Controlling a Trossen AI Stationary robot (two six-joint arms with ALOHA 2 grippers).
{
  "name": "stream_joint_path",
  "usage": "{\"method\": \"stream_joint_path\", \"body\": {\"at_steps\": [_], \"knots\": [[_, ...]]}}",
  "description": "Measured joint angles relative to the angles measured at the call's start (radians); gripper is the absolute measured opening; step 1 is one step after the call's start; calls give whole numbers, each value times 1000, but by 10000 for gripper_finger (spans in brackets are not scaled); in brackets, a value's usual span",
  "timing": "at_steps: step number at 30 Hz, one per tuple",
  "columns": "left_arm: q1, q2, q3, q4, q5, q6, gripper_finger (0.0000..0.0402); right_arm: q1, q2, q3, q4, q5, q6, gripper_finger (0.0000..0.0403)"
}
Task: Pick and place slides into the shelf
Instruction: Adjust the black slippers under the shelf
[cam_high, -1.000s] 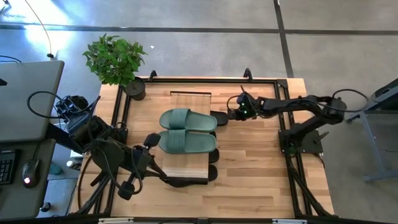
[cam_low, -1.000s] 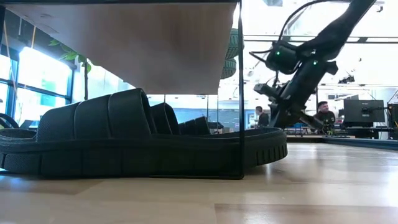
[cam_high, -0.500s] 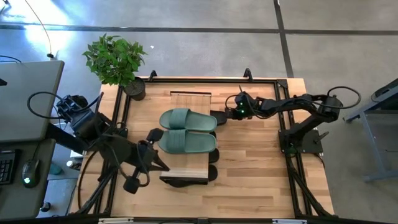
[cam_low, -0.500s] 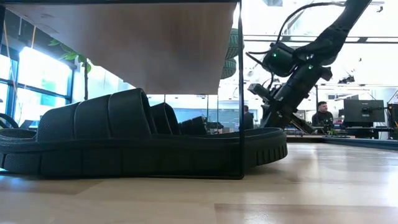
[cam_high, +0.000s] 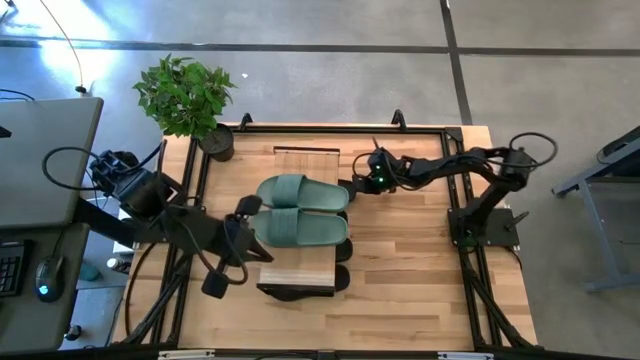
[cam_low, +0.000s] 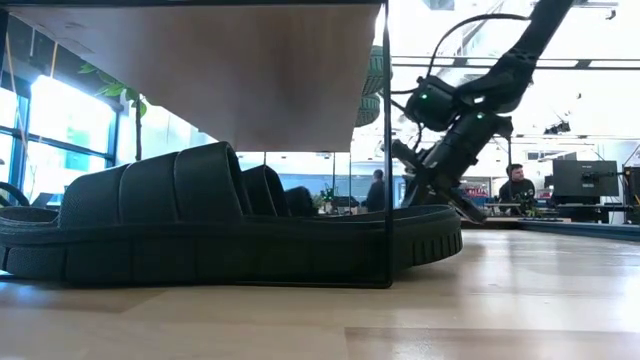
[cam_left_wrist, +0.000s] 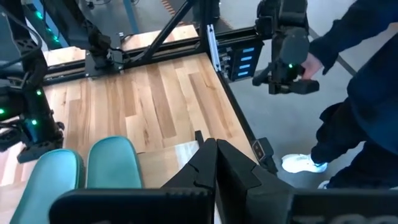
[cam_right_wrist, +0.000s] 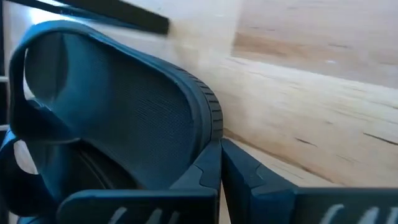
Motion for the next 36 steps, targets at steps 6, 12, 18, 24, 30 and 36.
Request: {"method": "stream_joint_path", "body": {"at_steps": [6,12,18,24,30,36], "knots": [[1,-13,0,-5,-1,-4,0,3,53,77,-7,-20,-14,0],[1,-21,0,-19,-12,-6,0,3,67,101,-71,-20,-39,0],[1,-23,0,-38,-27,-15,0,3,67,101,-109,-18,-60,0],[1,-23,0,-43,-28,-15,0,5,58,101,-142,-44,-82,0],[1,-23,0,-55,-29,-15,0,113,-67,101,-365,-32,-119,0],[1,-23,0,-74,-30,-11,0,347,-212,101,-545,92,13,0]]}}
